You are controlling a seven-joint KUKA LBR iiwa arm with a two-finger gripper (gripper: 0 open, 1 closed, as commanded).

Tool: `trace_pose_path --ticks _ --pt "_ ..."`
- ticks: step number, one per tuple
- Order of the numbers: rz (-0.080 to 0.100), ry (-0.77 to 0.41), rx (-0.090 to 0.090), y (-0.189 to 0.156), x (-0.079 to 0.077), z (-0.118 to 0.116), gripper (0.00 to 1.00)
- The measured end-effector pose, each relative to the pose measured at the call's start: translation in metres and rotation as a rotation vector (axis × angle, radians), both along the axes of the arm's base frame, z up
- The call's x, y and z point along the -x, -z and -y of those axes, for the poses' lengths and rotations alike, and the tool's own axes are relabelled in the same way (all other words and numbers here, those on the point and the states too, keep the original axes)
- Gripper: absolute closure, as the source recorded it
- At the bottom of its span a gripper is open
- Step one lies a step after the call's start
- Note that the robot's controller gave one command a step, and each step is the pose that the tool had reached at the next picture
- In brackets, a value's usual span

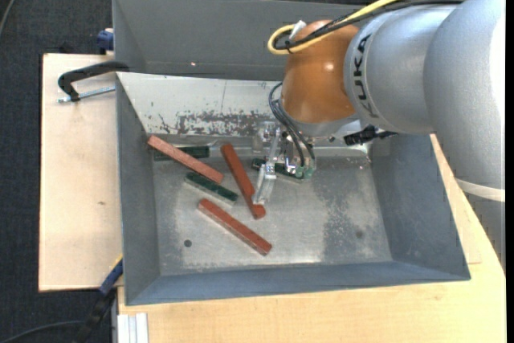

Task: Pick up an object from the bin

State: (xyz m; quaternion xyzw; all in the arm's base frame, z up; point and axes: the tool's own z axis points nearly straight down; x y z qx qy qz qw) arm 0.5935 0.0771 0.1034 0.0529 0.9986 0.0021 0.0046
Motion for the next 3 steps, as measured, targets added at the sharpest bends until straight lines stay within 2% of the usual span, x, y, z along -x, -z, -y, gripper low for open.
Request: trace_pose_path --ticks 1,2,3 --pt "-0.004 0.125 0.000 0.002 0.003 -0.014 0.00" --pt "-0.008 0.374 0.000 0.031 0.003 -0.022 0.00" --pt "-0.007 0.633 -0.003 0.032 0.012 -0.067 0.00"
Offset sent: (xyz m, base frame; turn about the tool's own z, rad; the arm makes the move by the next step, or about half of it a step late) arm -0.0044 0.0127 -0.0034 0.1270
